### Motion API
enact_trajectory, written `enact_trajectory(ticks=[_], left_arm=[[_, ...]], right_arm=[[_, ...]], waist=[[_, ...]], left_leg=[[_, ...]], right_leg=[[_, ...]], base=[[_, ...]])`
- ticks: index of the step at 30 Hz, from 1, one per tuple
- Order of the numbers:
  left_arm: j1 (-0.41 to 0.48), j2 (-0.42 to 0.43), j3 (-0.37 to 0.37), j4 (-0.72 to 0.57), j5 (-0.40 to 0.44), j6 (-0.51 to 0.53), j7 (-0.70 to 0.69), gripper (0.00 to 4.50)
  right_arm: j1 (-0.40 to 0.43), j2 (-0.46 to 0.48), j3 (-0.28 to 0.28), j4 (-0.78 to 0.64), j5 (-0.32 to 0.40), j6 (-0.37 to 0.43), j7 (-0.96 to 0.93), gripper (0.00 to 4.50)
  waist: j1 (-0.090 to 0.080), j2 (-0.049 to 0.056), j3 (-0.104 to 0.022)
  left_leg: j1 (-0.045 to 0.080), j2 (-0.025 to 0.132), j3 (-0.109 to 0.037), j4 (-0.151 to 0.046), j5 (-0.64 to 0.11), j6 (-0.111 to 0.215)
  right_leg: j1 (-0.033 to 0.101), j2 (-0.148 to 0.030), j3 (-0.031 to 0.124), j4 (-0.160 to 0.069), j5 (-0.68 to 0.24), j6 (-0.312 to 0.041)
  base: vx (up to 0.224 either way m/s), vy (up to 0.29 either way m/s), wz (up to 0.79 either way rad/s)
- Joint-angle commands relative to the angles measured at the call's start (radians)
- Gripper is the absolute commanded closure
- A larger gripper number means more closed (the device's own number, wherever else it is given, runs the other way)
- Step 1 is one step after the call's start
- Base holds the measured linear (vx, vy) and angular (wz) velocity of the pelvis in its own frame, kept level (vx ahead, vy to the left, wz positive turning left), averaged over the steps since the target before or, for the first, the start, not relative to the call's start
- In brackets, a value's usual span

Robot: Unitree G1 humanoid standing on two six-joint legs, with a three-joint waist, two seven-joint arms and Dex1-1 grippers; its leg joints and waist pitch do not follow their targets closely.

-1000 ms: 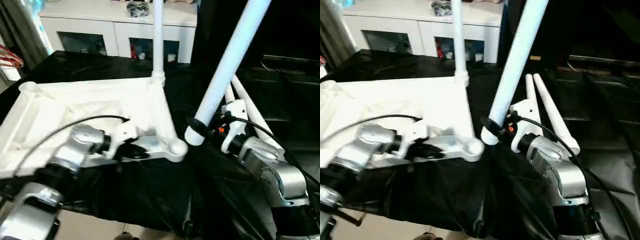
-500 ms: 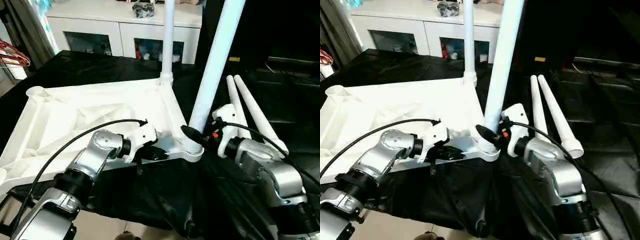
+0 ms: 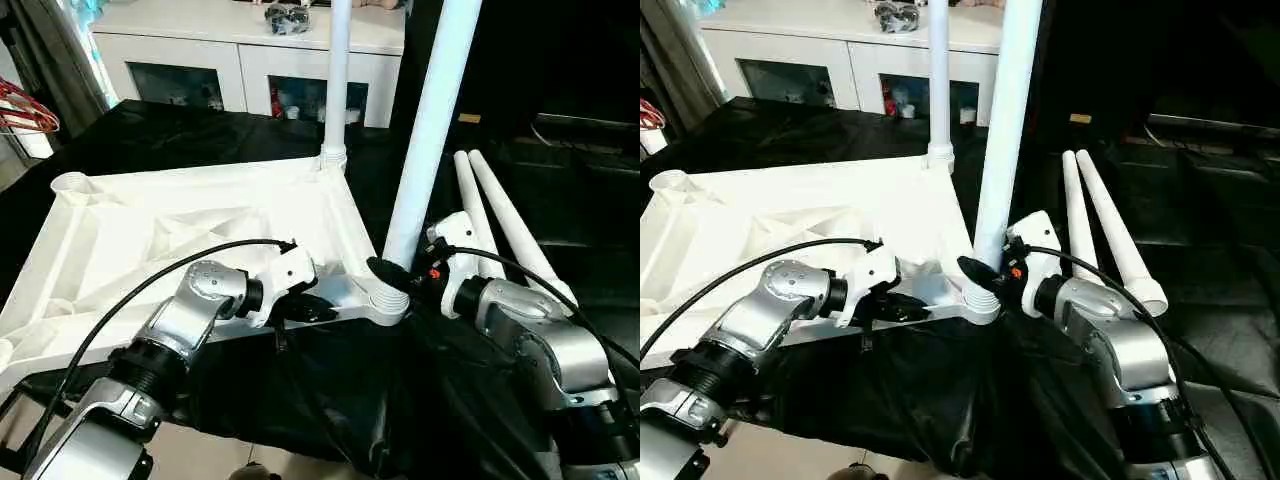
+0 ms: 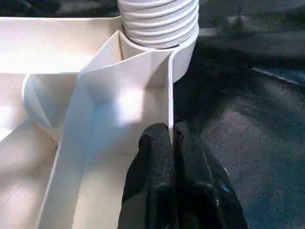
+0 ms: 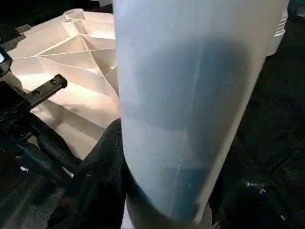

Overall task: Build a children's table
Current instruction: Insert table leg to table base

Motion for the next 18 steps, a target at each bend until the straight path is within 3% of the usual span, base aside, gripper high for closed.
enact_trajectory(ticks=[1, 8, 11, 14, 15, 18], left_arm=[[-0.002, -0.014, -0.004, -0.039, -0.007, 0.01, -0.017, 4.5], [0.0, -0.014, 0.005, -0.041, -0.011, 0.018, -0.012, 4.5], [-0.002, -0.015, 0.008, -0.04, -0.011, 0.022, -0.009, 4.5], [-0.004, -0.017, 0.009, -0.04, -0.011, 0.026, -0.006, 4.5], [-0.006, -0.019, 0.011, -0.038, -0.01, 0.028, -0.004, 4.5], [-0.01, -0.021, 0.012, -0.032, -0.008, 0.026, -0.002, 4.5]], right_arm=[[-0.007, 0.019, -0.002, 0.04, -0.006, -0.024, 0.0, 2.63], [0.043, 0.037, -0.04, 0.072, 0.028, -0.069, 0.026, 2.63], [0.072, 0.037, -0.042, 0.083, 0.027, -0.092, 0.035, 2.63], [0.084, 0.044, -0.052, 0.09, 0.032, -0.105, 0.036, 2.63], [0.102, 0.054, -0.069, 0.102, 0.039, -0.125, 0.036, 2.63], [0.131, 0.064, -0.087, 0.118, 0.041, -0.157, 0.037, 2.63]], waist=[[-0.002, -0.006, -0.079], [0.0, -0.006, -0.079], [0.001, 0.0, -0.079], [0.002, -0.003, -0.079], [0.003, 0.004, -0.079], [0.003, 0.0, -0.077]], left_leg=[[0.019, 0.053, -0.023, -0.08, -0.203, -0.009], [0.021, 0.054, -0.022, -0.08, -0.216, -0.005], [0.022, 0.054, -0.023, -0.081, -0.213, -0.004], [0.02, 0.054, -0.022, -0.081, -0.219, -0.002], [0.021, 0.054, -0.024, -0.082, -0.224, -0.002], [0.021, 0.055, -0.024, -0.084, -0.239, -0.004]], right_leg=[[0.043, -0.092, 0.048, -0.082, -0.261, -0.194], [0.043, -0.093, 0.05, -0.086, -0.27, -0.189], [0.041, -0.091, 0.048, -0.084, -0.252, -0.197], [0.044, -0.092, 0.048, -0.085, -0.253, -0.201], [0.042, -0.092, 0.048, -0.085, -0.259, -0.202], [0.042, -0.094, 0.049, -0.09, -0.282, -0.196]], base=[[0.0, 0.0, 0.0], [0.0, 0.0, 0.0], [0.0, 0.0, 0.0], [0.0, 0.0, 0.0], [0.0, 0.0, 0.0], [0.0, 0.0, 0.0]])
